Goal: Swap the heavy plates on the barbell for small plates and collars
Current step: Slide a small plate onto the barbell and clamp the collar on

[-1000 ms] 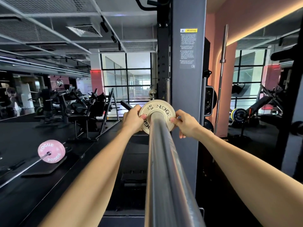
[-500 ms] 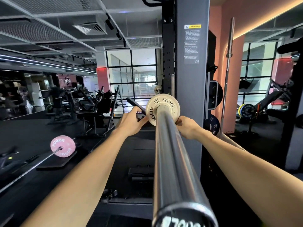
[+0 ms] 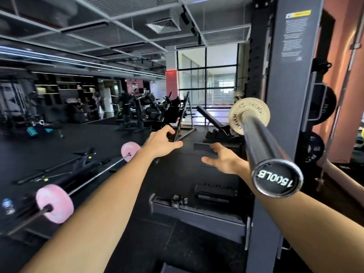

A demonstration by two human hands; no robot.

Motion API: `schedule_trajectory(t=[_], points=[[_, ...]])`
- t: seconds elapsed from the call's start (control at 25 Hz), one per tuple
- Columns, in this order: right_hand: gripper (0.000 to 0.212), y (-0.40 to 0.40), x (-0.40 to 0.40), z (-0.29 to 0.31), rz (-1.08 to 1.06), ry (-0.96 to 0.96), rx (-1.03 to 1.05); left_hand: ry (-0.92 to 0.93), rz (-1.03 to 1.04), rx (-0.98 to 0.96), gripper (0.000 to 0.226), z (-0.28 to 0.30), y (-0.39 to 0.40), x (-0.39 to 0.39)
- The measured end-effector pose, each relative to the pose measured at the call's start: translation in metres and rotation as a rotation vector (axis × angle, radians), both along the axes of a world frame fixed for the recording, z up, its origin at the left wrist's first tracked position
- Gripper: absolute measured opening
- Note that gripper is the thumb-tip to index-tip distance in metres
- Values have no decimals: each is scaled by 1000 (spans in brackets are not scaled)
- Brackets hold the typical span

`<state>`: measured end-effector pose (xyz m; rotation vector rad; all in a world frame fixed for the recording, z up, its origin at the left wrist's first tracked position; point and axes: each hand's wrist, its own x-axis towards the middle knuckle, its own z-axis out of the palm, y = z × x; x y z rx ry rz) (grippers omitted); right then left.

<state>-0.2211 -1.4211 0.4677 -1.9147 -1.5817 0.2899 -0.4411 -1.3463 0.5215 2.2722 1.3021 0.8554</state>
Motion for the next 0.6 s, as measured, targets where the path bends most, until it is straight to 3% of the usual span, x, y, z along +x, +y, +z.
schedule_trajectory(t=[0.28, 0.6], points=[[93, 44, -81, 16, 85, -65, -35, 29, 103, -6, 51, -3, 37, -100], [78, 115, -192, 24, 70, -97, -19, 55, 59, -20, 52, -11, 111, -208]])
